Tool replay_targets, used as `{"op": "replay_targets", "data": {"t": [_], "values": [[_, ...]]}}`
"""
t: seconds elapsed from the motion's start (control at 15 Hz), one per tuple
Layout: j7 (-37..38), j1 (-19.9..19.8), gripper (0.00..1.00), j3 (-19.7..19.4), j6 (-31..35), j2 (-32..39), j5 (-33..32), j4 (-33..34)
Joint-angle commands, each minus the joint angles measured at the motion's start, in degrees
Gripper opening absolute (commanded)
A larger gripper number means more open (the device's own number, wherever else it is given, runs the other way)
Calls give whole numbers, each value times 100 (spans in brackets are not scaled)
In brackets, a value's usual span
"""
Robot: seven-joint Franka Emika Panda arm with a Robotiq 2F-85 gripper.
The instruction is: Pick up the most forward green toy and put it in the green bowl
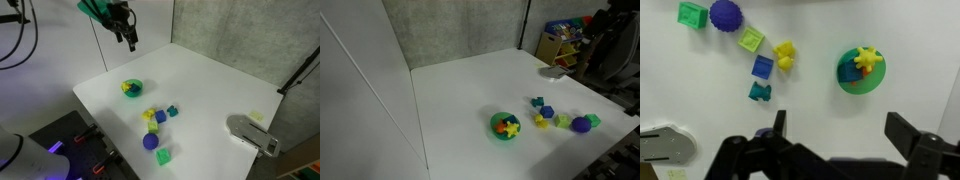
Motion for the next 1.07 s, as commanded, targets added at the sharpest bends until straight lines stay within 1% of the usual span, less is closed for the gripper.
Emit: {"op": "replay_targets", "data": {"t": [0.0, 0.13, 0.33, 0.6, 1.0], "values": [[352, -181, 100, -43, 98, 1016, -194, 567], [466, -281, 100, -137, 158, 1537, -270, 806], [387, -350, 100, -343, 140, 2242, -191, 1181], [431, -388, 100, -580, 446, 3064, -230, 1587], [543, -337, 100, -818, 1463, 4078, -273, 1912]]}}
